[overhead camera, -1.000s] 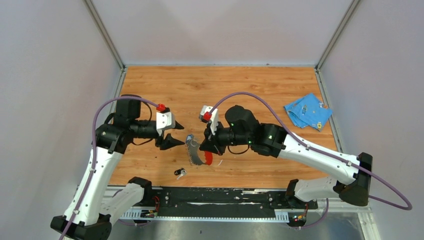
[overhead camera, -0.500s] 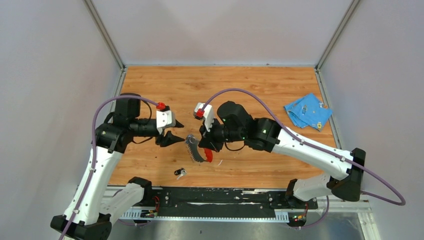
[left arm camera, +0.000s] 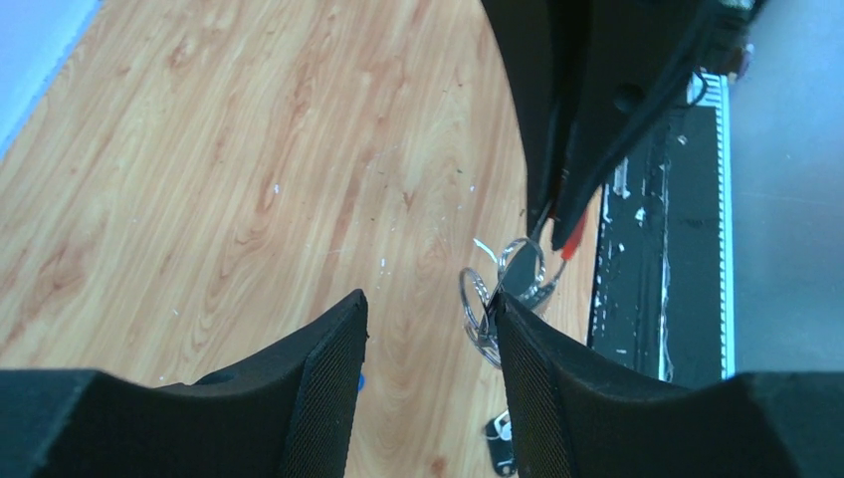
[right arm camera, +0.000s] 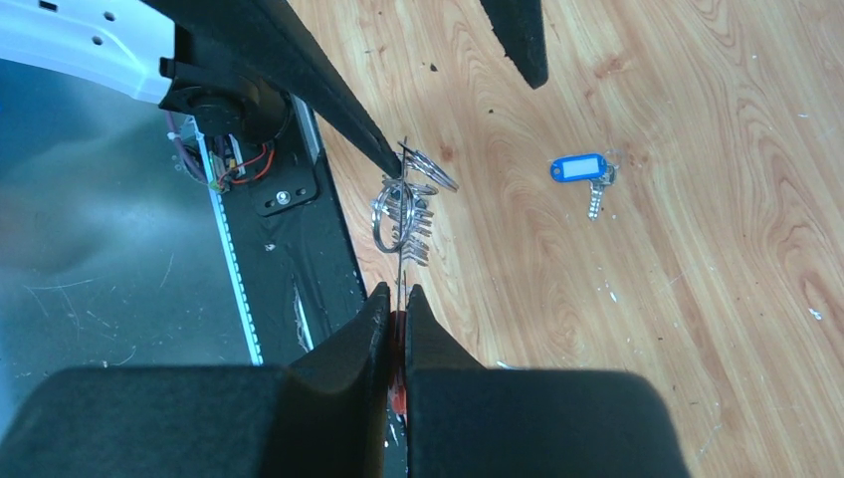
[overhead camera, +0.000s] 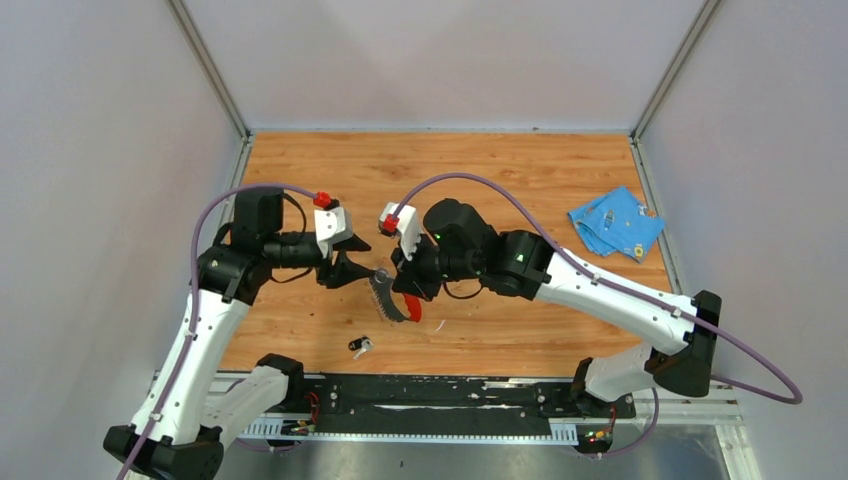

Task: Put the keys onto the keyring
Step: Adjust the keyring.

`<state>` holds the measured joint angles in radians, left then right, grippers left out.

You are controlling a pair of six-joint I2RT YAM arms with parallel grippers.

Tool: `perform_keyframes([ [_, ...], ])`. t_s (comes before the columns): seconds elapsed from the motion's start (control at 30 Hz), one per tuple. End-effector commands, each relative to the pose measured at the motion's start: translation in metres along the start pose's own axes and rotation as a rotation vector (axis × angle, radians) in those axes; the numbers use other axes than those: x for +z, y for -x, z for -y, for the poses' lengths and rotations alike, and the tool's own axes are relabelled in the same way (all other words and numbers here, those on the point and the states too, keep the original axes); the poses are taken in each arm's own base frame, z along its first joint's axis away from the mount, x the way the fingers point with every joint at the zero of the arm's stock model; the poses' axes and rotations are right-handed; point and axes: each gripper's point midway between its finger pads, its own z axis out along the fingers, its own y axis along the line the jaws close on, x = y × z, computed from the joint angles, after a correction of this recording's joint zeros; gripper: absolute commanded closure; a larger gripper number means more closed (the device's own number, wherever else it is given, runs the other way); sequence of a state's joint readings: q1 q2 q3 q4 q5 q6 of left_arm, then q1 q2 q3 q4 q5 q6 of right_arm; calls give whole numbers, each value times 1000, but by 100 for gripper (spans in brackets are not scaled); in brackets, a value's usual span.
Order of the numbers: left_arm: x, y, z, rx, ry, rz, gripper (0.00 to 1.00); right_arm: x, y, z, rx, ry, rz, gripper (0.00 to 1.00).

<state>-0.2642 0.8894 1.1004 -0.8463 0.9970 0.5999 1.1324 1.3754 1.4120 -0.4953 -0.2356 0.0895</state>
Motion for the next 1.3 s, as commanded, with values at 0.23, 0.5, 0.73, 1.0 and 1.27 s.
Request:
perform_keyframes([
  [0.23,2,9,-26,-20,142,56,50,-11,3,-5,-13,-9,7,100],
  [0.5,-16,4,-56,26,385,35,52,-14,-3,-6,-11,-6,-2,100],
  [0.73,-8,13,-27,33,234,88,45,-15,-2,-5,-6,-13,-2,100],
  [1.0,-4,26,36,121,-85,178,32,-12,-1,-8,-11,6,-8,100],
  [1.27,-8,10,21,567,112,79,38,-4,6,-1,40,-42,-29,100],
])
